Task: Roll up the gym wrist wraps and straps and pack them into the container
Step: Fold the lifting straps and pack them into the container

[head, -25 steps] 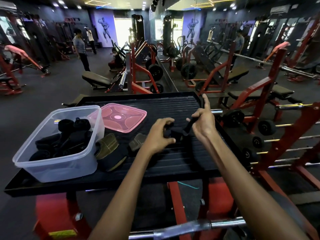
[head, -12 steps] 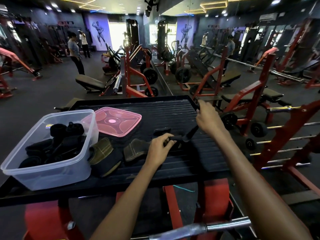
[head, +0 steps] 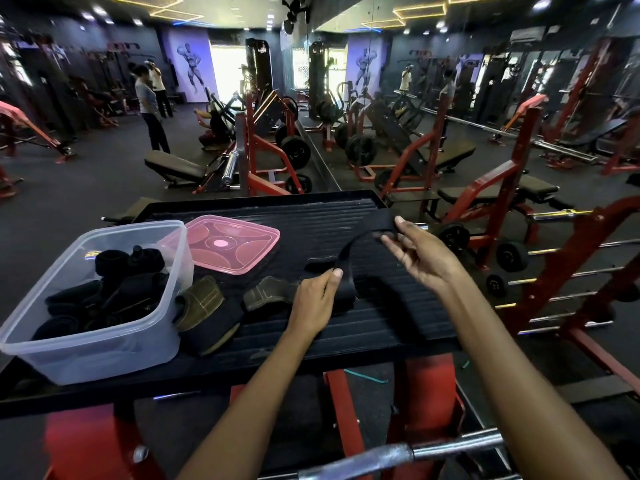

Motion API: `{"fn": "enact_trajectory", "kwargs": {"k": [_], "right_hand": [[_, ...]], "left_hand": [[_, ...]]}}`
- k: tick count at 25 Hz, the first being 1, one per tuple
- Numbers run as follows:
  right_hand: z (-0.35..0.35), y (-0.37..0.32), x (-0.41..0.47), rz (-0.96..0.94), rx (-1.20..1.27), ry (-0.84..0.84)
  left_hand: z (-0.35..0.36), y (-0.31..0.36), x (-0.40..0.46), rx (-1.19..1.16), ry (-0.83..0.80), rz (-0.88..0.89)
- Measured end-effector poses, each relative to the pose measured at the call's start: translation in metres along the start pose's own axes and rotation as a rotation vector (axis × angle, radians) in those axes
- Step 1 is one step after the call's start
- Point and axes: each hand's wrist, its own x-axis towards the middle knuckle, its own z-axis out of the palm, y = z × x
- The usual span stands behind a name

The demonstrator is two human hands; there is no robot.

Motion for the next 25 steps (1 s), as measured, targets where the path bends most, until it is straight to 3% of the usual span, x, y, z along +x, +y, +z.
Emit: {"fn": "enact_trajectory", "kwargs": {"k": [3,5,7,8,10,11,12,15,17,21,25], "right_hand": [[0.01,0.019,0.002,-0.09,-0.019,-0.024],[0.017,0.021,0.006,-0.076,0.156,0.007],[0.025,0.022,0.009,-0.089,0.305,0.05],[0.028,0.024,0.011,-0.102,0.321,0.086],[0.032,0.03,0.012,-0.11,0.111,0.151],[0.032,0.033,0.012,-0.092,-0.033,0.142],[0.031,0.036,0.012,-0.057,-0.141,0.129],[0.023,0.048,0.014,-0.009,-0.237,0.179],[0.017,0.067,0.017,-0.005,-0.406,0.183],[0.012,0.106,0.017,-0.019,-0.476,0.097],[0.014,0.112,0.015,-0.134,-0.505,0.14]], "left_hand": [[-0.001,0.002,-0.002,-0.019,-0.043,0.056],[-0.004,0.002,0.003,-0.179,0.18,0.012],[-0.007,-0.009,0.022,-0.145,0.39,-0.172],[-0.01,-0.015,0.035,-0.085,0.328,-0.275],[-0.013,-0.031,0.055,0.025,0.012,-0.411],[-0.012,-0.035,0.058,0.086,-0.118,-0.429],[-0.012,-0.037,0.056,0.119,-0.149,-0.409],[-0.007,-0.032,0.033,0.031,0.068,-0.176],[-0.009,-0.026,0.023,-0.028,0.119,-0.109],[-0.013,-0.024,0.022,-0.211,0.137,-0.186],[-0.011,-0.022,0.022,-0.062,0.11,-0.203]]}}
